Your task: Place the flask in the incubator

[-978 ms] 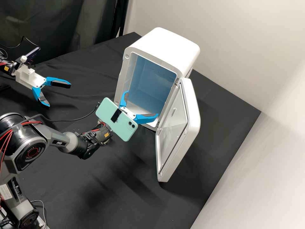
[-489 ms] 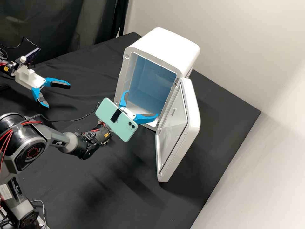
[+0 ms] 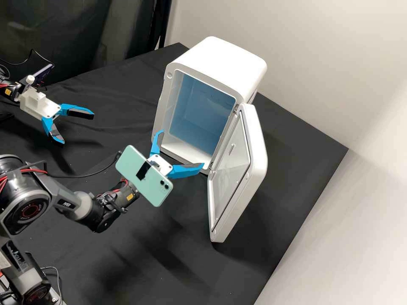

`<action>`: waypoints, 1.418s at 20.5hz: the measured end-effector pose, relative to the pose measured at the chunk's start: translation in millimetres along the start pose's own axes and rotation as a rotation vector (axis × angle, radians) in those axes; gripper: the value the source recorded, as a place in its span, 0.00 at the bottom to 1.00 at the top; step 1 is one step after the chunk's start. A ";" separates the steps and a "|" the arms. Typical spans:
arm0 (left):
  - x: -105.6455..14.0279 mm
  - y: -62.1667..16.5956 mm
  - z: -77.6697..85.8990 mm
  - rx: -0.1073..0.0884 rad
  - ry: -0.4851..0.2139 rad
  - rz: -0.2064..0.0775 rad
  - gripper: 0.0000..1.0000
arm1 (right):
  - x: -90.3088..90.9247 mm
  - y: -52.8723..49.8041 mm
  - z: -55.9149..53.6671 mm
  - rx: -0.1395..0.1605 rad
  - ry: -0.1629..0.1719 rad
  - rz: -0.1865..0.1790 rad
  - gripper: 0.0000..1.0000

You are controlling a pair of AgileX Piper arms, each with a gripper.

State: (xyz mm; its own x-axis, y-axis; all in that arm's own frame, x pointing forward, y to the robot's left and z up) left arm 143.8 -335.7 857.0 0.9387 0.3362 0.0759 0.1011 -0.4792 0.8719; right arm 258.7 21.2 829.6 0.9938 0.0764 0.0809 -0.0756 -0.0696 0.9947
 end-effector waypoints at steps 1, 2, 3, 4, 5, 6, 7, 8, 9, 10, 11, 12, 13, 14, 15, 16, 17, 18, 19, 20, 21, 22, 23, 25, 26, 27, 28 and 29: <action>0.0 0.0 0.0 0.000 0.000 0.000 1.00 | -6.4 -1.4 1.0 0.000 0.000 -0.002 1.00; 0.0 0.0 0.0 0.000 0.000 0.000 1.00 | -11.1 -2.5 2.6 0.001 -0.009 -0.006 1.00; 0.0 0.0 0.0 0.000 0.000 0.000 1.00 | -15.3 -4.2 3.7 0.001 -0.016 -0.015 1.00; 0.0 0.0 0.0 0.000 0.000 0.000 1.00 | -19.1 -4.5 5.2 -0.003 -0.020 -0.022 1.00; 0.0 0.0 0.0 0.000 0.000 0.000 1.00 | -23.4 -4.3 6.1 -0.006 -0.025 -0.025 1.00; 0.0 0.0 0.0 0.000 0.000 0.000 1.00 | -27.8 -4.8 6.8 -0.007 -0.028 -0.029 1.00; 0.0 0.0 0.0 0.000 0.000 0.000 1.00 | -33.2 -4.9 7.1 -0.008 -0.032 -0.030 1.00; -0.2 0.5 0.2 0.002 0.000 0.003 1.00 | -40.6 -4.4 6.8 -0.013 -0.031 -0.033 1.00; -0.4 1.1 0.6 0.006 -0.002 0.005 1.00 | -47.7 -4.9 6.9 -0.017 -0.033 -0.039 1.00; -0.9 2.0 0.7 0.010 -0.002 0.010 1.00 | -54.6 -4.4 6.0 -0.022 -0.029 -0.040 1.00; -1.1 2.7 1.0 0.012 -0.003 0.014 1.00 | -61.5 -4.4 5.0 -0.030 -0.023 -0.045 1.00; -1.6 3.2 1.1 0.016 -0.005 0.016 1.00 | -67.4 -3.9 3.8 -0.037 -0.015 -0.046 1.00; -1.9 3.4 0.6 0.017 -0.003 0.017 1.00 | -74.0 -4.2 2.6 -0.046 -0.006 -0.051 1.00; -2.0 3.4 0.4 0.017 -0.001 0.017 1.00 | -79.7 -5.2 1.8 -0.053 0.002 -0.058 1.00; -2.3 3.5 -0.4 0.016 0.003 0.018 1.00 | -83.4 -4.4 0.2 -0.062 0.013 -0.056 1.00; -2.4 3.6 -0.7 0.015 0.005 0.019 1.00 | -85.2 -2.7 -2.7 -0.074 0.033 -0.052 1.00; -2.6 3.7 -1.1 0.015 0.008 0.019 1.00 | -86.1 -1.7 -3.9 -0.082 0.043 -0.050 1.00; -2.6 3.7 -1.1 0.015 0.008 0.019 1.00 | -87.0 -0.2 -4.9 -0.095 0.055 -0.049 1.00; -2.6 3.7 -1.1 0.015 0.008 0.019 1.00 | -87.4 0.0 -5.0 -0.108 0.065 -0.056 1.00; -2.6 3.7 -1.1 0.015 0.008 0.019 1.00 | -87.4 -0.4 -4.5 -0.119 0.073 -0.067 1.00; -2.6 3.7 -1.3 0.015 0.009 0.020 1.00 | -87.3 -1.7 -3.7 -0.125 0.075 -0.082 1.00; -2.6 3.7 -1.3 0.015 0.009 0.020 1.00 | -87.2 -3.1 -2.8 -0.140 0.077 -0.098 1.00; -2.7 3.6 -1.3 0.016 0.008 0.019 1.00 | -86.7 -6.0 -1.7 -0.151 0.081 -0.124 1.00; -3.3 3.7 -2.5 0.016 0.013 0.019 1.00 | -85.6 -13.4 -0.2 -0.185 0.092 -0.179 1.00; -3.4 3.8 -2.8 0.015 0.015 0.020 1.00 | -84.4 -19.7 -0.1 -0.205 0.100 -0.216 1.00; -3.4 3.7 -2.6 0.016 0.013 0.019 1.00 | -83.7 -25.6 -0.4 -0.218 0.110 -0.248 1.00; -3.4 3.6 -2.4 0.017 0.010 0.018 1.00 | -83.0 -31.9 -0.5 -0.230 0.120 -0.283 1.00; -3.4 3.4 -2.1 0.019 0.007 0.016 1.00 | -82.6 -37.2 -0.5 -0.248 0.128 -0.311 1.00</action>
State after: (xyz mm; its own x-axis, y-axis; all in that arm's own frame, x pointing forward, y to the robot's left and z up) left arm 140.3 -336.8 860.8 0.9379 0.3340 0.0934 0.0922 -0.4998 0.8612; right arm 179.3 18.0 786.0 0.9552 0.1805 -0.2346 0.1940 0.2167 0.9568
